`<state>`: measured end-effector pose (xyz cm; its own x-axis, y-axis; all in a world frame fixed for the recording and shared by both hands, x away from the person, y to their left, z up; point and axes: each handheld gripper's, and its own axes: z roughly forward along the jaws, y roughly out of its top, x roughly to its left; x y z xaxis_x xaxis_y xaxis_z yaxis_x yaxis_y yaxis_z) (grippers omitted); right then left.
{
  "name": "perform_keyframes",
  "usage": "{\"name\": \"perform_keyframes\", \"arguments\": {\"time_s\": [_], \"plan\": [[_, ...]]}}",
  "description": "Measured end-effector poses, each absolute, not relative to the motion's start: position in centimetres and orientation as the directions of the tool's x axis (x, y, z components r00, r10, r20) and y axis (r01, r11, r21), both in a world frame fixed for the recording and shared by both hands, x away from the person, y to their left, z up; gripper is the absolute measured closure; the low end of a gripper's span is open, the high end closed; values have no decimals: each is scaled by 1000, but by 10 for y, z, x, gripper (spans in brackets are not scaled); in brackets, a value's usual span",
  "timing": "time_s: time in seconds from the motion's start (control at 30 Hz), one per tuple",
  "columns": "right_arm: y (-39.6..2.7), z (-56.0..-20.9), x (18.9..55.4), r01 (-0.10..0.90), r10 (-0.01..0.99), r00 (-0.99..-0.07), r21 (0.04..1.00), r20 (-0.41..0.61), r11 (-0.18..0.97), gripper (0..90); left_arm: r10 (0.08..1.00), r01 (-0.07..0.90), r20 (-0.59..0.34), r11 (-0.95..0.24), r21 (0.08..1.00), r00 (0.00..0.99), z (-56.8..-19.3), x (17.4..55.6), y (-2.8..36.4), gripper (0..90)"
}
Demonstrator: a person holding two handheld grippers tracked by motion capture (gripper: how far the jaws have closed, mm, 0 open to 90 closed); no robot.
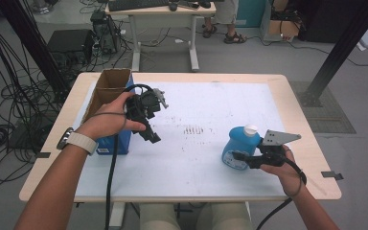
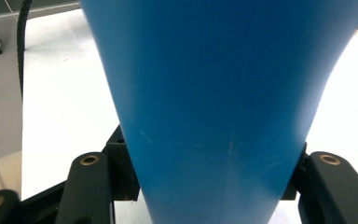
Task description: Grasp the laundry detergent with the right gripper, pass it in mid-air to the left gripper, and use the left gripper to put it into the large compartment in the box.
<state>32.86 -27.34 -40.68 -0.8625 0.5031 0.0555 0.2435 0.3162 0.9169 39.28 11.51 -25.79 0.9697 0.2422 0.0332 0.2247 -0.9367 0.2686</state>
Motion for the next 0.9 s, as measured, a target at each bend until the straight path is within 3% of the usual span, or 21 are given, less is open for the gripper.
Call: {"name": "perform_keyframes", "arguments": {"time_s": [0.6,0.9], "plan": [[-274,-404,333,244,490,-870,911,55,332,428,272,252,37,-929,273,962,-248,387,115,102],[-264,-388,331,220,430,-901,916,58,337,428,288,259,69,-925,278,955,-226,378,107,94]]}}
